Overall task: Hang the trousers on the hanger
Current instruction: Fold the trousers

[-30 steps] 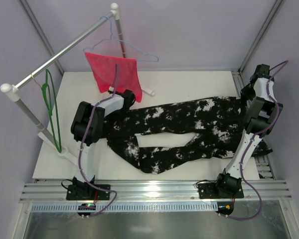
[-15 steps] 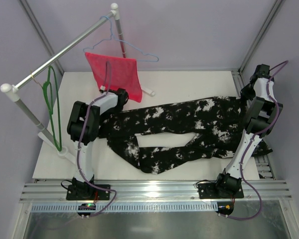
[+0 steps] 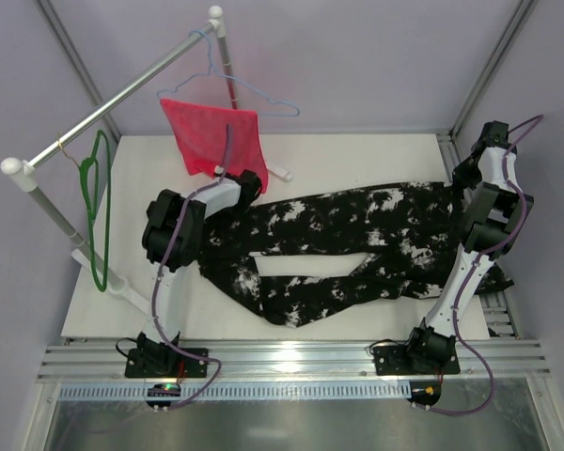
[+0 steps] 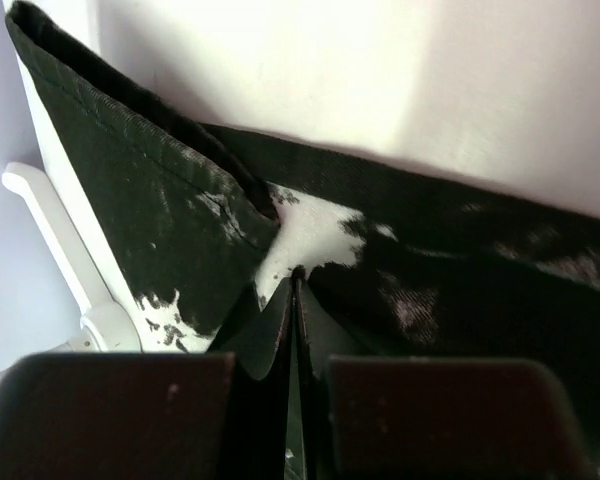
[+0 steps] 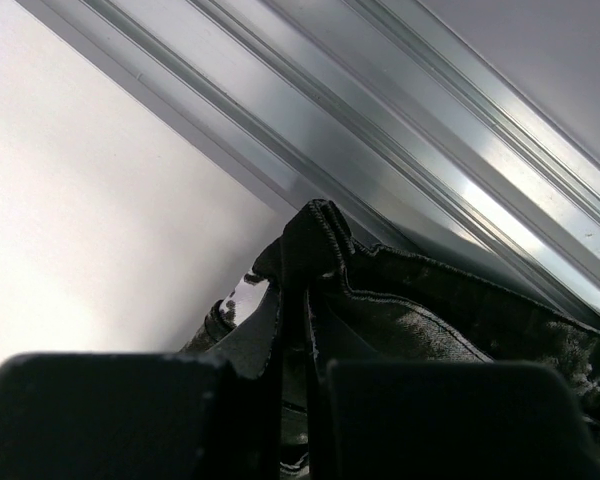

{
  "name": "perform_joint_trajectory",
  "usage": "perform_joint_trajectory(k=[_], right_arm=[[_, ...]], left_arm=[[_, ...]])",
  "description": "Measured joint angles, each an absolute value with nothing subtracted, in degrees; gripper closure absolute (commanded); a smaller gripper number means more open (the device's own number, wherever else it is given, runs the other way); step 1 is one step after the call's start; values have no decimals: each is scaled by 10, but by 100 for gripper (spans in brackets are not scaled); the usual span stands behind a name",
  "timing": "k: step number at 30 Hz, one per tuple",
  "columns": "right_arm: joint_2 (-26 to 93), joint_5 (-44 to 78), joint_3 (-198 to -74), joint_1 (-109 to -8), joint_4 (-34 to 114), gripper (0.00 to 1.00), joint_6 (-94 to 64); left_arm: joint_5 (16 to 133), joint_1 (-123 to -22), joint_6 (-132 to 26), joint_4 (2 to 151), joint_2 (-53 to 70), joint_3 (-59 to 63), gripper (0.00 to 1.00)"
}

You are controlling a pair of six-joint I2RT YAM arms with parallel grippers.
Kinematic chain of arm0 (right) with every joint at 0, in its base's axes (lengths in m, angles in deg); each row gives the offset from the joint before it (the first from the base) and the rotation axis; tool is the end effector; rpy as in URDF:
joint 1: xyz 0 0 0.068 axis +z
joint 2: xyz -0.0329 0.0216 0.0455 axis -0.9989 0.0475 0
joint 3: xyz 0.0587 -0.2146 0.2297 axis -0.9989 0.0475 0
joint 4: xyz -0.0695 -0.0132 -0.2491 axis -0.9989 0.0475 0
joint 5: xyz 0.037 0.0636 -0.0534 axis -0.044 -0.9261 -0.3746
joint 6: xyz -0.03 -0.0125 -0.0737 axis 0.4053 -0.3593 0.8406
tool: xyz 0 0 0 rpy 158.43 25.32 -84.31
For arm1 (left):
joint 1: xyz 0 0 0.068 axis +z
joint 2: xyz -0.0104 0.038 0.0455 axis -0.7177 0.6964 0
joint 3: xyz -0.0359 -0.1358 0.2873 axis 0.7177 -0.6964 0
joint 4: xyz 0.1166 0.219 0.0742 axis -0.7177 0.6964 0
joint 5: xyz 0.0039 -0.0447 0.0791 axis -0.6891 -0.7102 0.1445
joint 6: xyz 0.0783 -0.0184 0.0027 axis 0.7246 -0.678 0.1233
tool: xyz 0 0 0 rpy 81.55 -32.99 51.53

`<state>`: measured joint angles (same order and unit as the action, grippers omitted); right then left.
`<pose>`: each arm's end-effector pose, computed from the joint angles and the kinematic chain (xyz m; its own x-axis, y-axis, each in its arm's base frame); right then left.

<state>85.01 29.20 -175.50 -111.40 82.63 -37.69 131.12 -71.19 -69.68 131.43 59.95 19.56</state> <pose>0.5008 -0.2300 0.2055 -0.4743 0.7472 -0.4656 0.7721 0.6071 0.1877 0.4170 -0.1399 0.1451 -0.9323 0.0953 -0.3488 -0.1721 0.7314 0.6598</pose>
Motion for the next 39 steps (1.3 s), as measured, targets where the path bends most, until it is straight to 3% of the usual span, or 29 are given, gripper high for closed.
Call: perform_joint_trajectory(k=[30,39], right_arm=[[850,305,-1755,-1114,831,96,-380],[850,306,-1755,-1114,831,96,-380]], left_arm=[[1354,-598,-728,1399,630,255,100],[1334,-626,-695,1378,609,248,100]])
